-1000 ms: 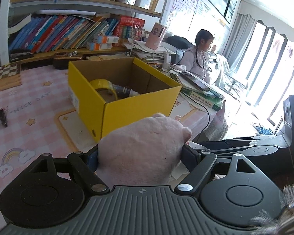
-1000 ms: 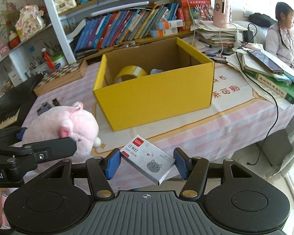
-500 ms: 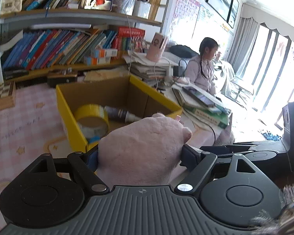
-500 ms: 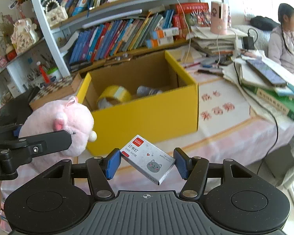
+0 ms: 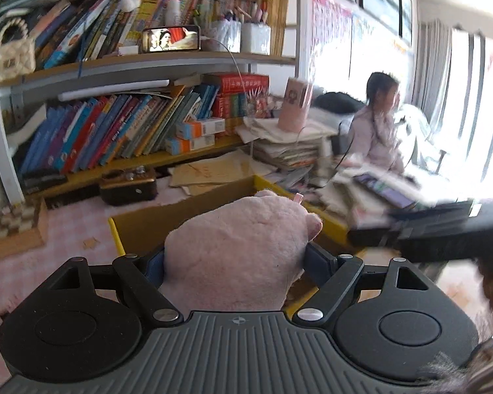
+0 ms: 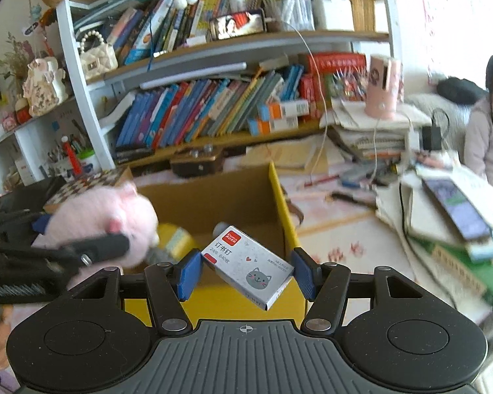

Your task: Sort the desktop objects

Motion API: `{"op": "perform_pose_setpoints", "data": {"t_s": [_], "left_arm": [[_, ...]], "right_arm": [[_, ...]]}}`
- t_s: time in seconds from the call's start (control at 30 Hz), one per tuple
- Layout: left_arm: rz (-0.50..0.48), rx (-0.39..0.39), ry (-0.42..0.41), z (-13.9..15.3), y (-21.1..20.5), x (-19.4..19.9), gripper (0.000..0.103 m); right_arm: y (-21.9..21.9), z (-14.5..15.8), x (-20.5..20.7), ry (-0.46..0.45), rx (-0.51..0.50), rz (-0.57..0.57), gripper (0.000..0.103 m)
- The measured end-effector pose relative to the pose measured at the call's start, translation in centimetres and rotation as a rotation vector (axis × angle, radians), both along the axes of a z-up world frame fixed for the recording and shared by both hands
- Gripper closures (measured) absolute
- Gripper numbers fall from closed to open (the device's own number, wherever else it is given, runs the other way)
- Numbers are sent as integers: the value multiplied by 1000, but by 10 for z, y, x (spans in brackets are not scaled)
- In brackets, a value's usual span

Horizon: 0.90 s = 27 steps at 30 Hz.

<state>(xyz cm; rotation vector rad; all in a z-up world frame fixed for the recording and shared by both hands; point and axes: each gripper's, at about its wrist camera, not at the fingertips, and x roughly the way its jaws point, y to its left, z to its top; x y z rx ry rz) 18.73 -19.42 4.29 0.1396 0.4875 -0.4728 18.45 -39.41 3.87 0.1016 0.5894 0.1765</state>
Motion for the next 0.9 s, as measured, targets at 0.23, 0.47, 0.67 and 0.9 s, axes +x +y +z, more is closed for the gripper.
{"op": "perform_pose_setpoints", "data": {"t_s": [0.23,0.47,0.67,0.9], "left_arm": [[7,103,48,-24,-20,36,22],[16,173,147,-53,-29,56,34],[68,168,153,-55,-26,57,19],[131,196,37,-44,-18,29,1]], "right_arm": [[8,0,36,-24,-35,69,43],[26,-15,69,8,-77,158,43],[44,-36,94,86,-117,244,43],[57,-58,120,176,-169,304,43]]}}
